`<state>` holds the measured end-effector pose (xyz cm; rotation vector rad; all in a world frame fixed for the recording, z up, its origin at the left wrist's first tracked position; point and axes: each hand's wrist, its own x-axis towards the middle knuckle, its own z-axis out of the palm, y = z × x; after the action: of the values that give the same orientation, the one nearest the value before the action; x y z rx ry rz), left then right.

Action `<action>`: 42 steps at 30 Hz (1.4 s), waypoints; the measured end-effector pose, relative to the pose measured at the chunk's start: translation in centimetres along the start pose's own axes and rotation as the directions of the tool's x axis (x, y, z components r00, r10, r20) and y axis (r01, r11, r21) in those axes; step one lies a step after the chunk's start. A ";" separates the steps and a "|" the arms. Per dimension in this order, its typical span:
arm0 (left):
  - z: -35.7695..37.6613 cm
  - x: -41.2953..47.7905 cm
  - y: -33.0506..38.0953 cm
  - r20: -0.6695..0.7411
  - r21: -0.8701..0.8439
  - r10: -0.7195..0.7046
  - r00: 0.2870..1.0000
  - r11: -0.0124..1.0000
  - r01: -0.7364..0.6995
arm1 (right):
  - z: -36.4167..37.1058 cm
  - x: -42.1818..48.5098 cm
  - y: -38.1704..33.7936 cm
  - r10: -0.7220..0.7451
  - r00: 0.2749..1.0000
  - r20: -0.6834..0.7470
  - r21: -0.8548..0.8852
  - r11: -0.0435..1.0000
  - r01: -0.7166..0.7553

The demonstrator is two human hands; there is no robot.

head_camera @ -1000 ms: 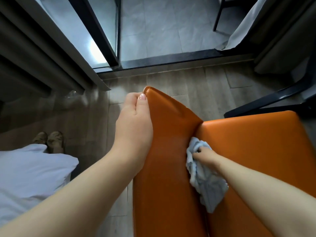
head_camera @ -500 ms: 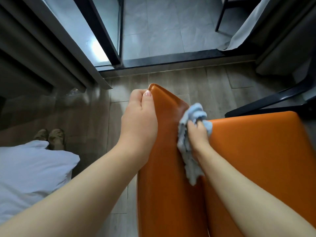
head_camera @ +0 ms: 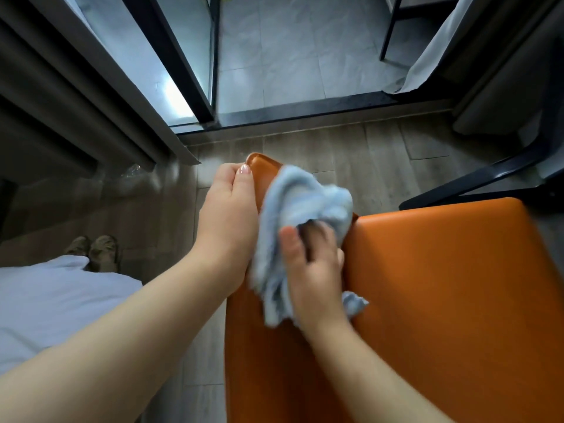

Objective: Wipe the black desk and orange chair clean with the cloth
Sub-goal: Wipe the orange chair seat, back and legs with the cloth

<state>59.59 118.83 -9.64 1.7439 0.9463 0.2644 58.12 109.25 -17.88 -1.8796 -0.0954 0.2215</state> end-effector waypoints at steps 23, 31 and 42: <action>-0.3 -0.2 0.0 0.057 -0.033 -0.043 0.997 0.998 0.045 | 0.0 1.9 2.3 0.283 0.957 -0.063 -0.192 0.938 -0.290; -0.2 -0.4 0.2 0.055 -0.057 -0.074 0.996 0.995 0.077 | -0.5 2.9 3.3 0.367 0.927 -0.080 -0.058 0.926 -0.372; -0.2 -0.3 0.2 0.030 -0.024 -0.029 0.999 0.999 0.030 | 0.6 0.7 4.4 -0.076 0.990 -0.118 -0.143 0.988 0.059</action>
<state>59.41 118.74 -9.27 1.7061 0.9426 0.2295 58.50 108.57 -22.35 -2.0202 -0.0921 0.0529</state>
